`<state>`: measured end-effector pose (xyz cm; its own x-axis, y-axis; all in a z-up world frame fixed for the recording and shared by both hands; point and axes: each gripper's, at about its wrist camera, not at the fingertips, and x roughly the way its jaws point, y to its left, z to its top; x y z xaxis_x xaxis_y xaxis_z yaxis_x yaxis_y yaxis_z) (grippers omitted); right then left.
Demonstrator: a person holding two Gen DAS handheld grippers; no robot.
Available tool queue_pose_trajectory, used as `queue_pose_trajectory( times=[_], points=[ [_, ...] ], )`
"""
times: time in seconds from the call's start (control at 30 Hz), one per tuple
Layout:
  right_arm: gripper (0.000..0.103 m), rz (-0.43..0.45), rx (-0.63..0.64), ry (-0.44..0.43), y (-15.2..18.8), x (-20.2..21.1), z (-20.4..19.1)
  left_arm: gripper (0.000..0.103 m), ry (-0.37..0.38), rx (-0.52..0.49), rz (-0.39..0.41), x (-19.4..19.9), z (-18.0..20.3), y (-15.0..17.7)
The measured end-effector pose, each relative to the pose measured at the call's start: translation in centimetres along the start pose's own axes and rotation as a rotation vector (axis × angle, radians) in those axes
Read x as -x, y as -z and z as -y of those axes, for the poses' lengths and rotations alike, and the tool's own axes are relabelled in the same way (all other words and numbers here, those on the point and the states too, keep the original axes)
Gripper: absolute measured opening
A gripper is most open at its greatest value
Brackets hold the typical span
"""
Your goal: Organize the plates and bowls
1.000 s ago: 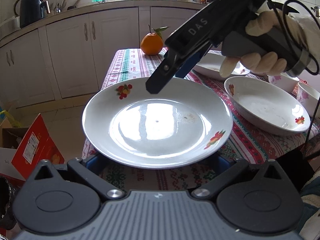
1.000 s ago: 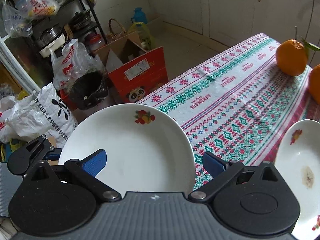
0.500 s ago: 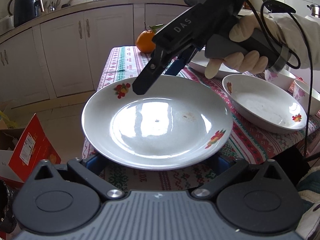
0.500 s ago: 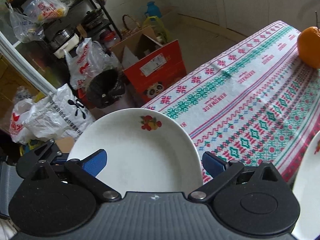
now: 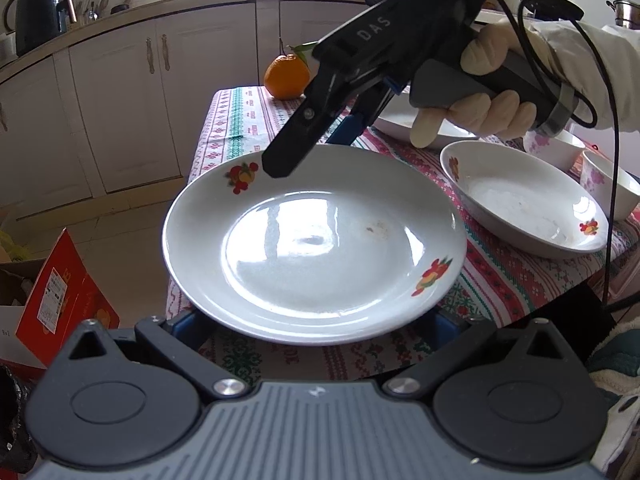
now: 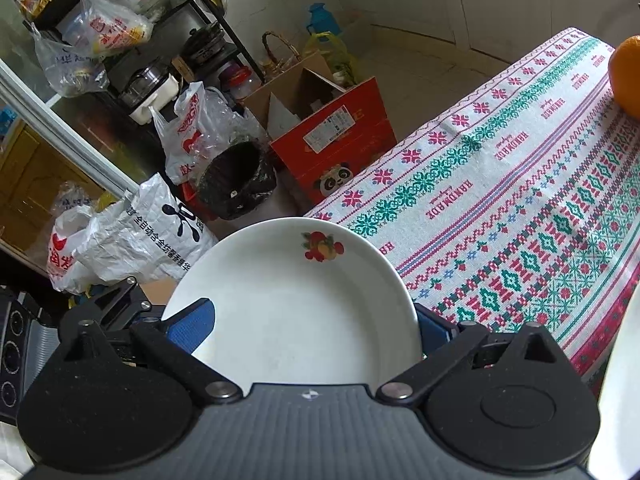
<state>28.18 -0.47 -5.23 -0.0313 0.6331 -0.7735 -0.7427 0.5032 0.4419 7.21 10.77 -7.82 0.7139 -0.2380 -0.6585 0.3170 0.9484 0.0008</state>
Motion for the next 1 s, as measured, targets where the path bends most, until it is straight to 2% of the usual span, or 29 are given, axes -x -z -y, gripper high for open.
queue_pose_trajectory(
  times=[0.33,0.57,1.0],
  points=[
    [0.103,0.038,-0.008,0.021,-0.9,1.6,0.5,0.102,0.024,-0.040,-0.011,-0.7,-0.8,-2.2],
    [0.103,0.063,-0.040,0.050,-1.6,1.9,2.2,0.102,0.064,-0.048,-0.029,-2.4,-1.9,-3.8],
    [0.103,0.094,-0.076,0.098,-3.7,1.6,4.8,0.102,0.085,-0.085,-0.042,-5.6,-3.4,-5.6]
  ],
)
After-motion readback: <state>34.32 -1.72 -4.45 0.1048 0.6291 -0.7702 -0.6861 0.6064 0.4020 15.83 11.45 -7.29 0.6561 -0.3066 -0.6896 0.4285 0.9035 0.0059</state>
